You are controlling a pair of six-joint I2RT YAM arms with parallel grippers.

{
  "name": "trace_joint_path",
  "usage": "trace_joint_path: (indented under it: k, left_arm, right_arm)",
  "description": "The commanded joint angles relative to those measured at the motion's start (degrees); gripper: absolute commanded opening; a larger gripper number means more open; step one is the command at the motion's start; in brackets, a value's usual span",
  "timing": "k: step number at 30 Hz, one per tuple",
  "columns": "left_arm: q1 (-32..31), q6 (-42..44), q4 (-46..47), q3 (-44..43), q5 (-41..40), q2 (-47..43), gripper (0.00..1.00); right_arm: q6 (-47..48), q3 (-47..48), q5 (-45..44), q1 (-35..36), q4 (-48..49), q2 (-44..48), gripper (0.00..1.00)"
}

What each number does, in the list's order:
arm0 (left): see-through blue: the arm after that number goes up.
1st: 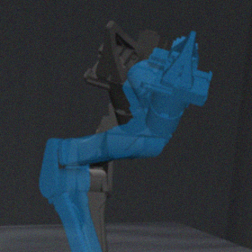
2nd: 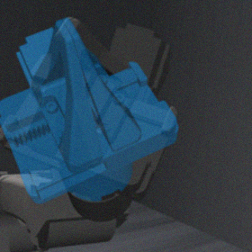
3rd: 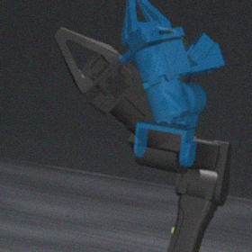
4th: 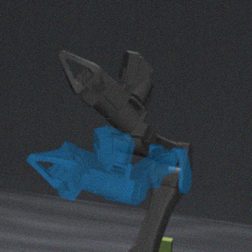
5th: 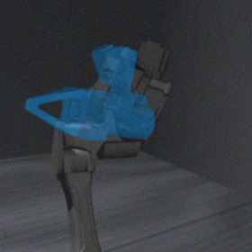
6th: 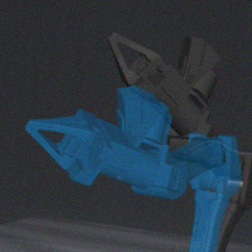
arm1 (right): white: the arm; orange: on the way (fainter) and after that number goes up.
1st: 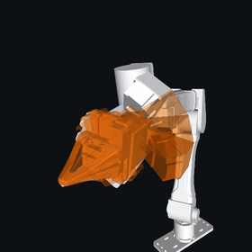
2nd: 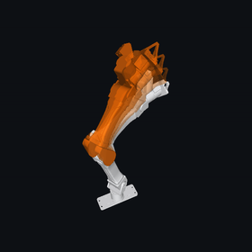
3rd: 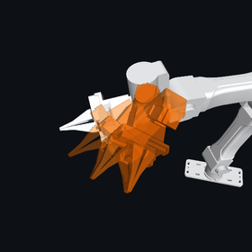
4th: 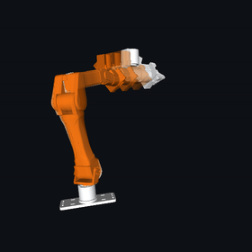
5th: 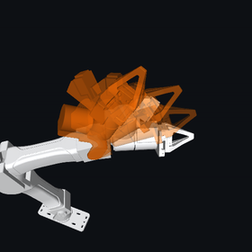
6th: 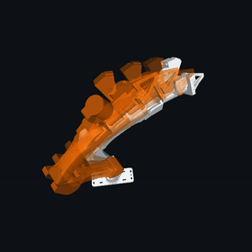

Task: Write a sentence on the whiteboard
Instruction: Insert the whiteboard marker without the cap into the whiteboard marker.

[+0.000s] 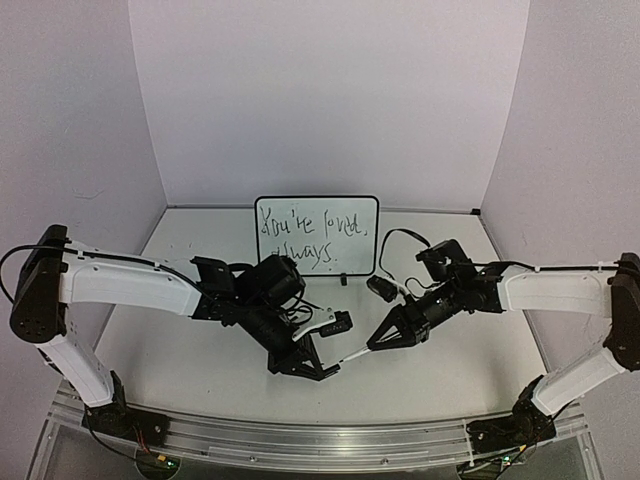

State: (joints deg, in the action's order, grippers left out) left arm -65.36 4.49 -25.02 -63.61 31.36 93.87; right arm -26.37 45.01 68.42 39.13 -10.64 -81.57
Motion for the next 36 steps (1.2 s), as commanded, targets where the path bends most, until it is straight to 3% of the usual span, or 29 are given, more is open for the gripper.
trace_joint_path:
  k: [1,36]
  left_arm:
    - [-0.28,0.11,1.74,0.01,-0.07,-2.48,0.00]
    - [-0.24,0.93,0.71,-2.31,0.60,-2.03,0.00]
  right_arm:
    - [0.48,-0.02,0.50,-0.24,0.53,0.78,0.00]
    - [1.62,0.38,1.43,0.89,0.53,-3.16,0.00]
